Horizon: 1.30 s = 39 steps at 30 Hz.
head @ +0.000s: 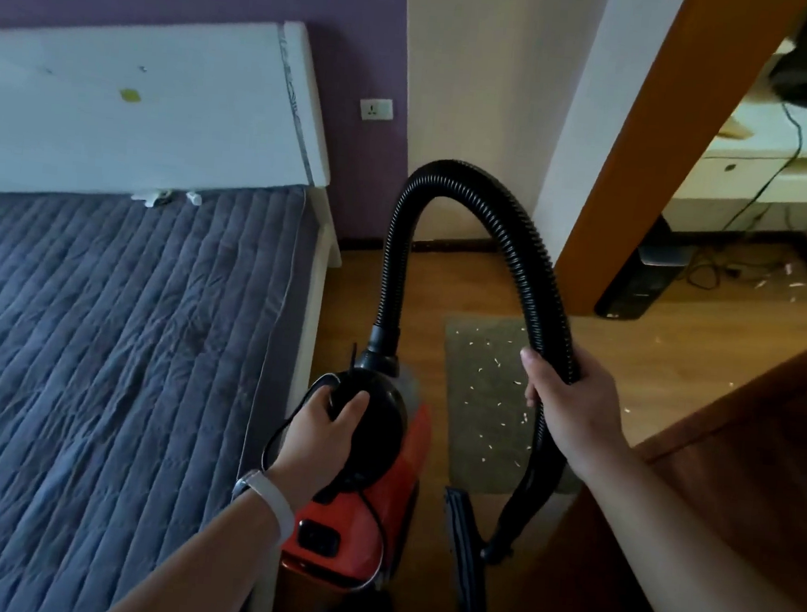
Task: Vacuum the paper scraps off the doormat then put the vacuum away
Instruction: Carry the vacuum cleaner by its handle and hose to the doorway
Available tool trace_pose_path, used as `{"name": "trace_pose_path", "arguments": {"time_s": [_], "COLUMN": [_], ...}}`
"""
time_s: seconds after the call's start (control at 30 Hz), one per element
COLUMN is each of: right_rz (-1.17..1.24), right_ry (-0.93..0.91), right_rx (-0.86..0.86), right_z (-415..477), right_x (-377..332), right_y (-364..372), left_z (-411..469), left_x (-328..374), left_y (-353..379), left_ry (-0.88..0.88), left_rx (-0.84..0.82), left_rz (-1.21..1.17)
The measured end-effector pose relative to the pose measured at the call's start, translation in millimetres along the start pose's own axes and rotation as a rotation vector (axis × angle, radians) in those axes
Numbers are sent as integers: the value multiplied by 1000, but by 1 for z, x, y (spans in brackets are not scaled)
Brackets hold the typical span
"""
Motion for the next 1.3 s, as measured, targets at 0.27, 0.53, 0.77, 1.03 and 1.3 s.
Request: {"name": "trace_pose_path", "arguments": {"time_s": [0.27, 0.53, 0.77, 1.03, 1.3], "right_rz": [-61, -21, 27, 102, 131], "right_ry": [-40, -5, 71, 112, 126], "right_rx": [63, 40, 13, -36, -1], "right_z": [90, 174, 276, 425, 526], "right_x": [-69, -85, -67, -58, -69], "right_y": [86, 132, 171, 215, 207], "left_z": [136, 244, 341, 452, 542], "left_x": [44, 72, 87, 128, 189], "left_y": [-70, -102, -85, -50, -21], "left_ry": [95, 132, 82, -36, 8], "left_rx": [-65, -39, -49, -41, -87], "left_rz": [41, 147, 176, 165, 190]}}
Point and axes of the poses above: each hand's wrist, its own z-axis towards the middle knuckle, its own y-axis out of the palm, x = y × z, the point moved 4 cm from there along z, towards the middle knuckle, and after that the axes turned 4 degrees about -z, right-handed, at the moved point
